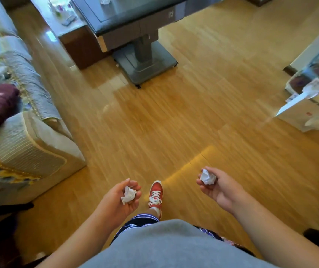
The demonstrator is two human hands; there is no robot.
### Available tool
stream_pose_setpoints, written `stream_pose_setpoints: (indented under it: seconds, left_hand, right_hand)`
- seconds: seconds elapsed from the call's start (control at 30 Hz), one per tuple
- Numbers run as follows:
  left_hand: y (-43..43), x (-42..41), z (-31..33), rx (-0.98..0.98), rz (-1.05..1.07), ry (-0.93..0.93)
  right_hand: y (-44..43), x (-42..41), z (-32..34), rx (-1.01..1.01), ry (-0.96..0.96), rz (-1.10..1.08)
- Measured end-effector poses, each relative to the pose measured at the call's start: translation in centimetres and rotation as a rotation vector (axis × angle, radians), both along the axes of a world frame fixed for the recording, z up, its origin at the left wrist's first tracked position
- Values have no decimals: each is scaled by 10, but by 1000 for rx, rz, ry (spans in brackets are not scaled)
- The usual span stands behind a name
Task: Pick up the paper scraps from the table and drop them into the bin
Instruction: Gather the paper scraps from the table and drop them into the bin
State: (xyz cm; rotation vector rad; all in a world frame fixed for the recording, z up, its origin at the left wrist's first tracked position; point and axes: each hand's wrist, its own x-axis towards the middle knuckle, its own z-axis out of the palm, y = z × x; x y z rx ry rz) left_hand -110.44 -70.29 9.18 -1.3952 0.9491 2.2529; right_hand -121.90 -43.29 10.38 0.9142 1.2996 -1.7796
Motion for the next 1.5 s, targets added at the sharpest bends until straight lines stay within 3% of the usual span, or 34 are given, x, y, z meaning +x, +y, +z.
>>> stream_pose_setpoints:
  seconds: [0.23, 0.6, 0.83, 1.3, 1.5]
  left_hand:
    - [16, -169, 9, 23, -387, 34]
    - [227, -341, 17, 180, -945, 64]
    - [346, -405, 18, 128, -1003, 45]
    - [449, -538, 6, 41, -992, -41]
    - [544, -629, -4, 32, -1175, -47]
  right_hand:
    - [36, -42, 8, 62, -72, -360]
    - [179, -34, -2, 77, -155, -921]
    - [279, -79, -19, 12, -195, -998]
    - [422, -262, -9, 27, -12, -938]
    - [481, -310, -13, 59, -99, -1104]
